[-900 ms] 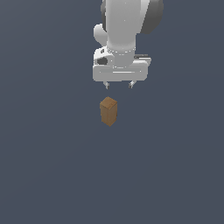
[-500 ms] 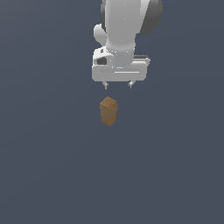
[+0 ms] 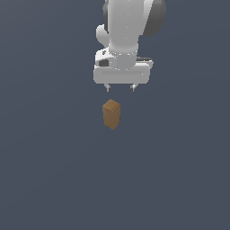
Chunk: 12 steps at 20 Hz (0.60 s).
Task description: Pick up the object and move it to a goal position.
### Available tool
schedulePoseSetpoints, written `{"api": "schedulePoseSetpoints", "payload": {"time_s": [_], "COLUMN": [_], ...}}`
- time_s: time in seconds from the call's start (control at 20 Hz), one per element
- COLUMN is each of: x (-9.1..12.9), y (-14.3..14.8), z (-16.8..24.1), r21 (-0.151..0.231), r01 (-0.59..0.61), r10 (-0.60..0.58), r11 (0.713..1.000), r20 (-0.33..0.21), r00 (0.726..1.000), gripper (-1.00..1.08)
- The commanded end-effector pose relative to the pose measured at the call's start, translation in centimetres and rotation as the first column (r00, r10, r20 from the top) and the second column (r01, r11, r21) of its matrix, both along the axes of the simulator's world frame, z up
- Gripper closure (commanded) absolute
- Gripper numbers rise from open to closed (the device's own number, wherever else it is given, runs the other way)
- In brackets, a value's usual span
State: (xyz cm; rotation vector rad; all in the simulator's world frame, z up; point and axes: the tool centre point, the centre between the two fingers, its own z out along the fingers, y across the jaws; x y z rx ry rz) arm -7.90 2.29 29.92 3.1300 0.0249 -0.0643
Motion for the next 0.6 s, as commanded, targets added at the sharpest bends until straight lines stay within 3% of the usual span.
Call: {"api": "schedulePoseSetpoints", "payload": {"time_s": [0.0, 0.55], "x": [0.0, -0.7], "y": [-0.1, -1.4], "z": [-0.3, -3.7], "r21": [0.000, 0.000], "r01": [0.019, 0.218], "r10": [-0.019, -0.218], "r11": [1.000, 0.976], "r20": [0.001, 0.015], "r00": [1.000, 0.976], "gripper": [-0.92, -0.92]}}
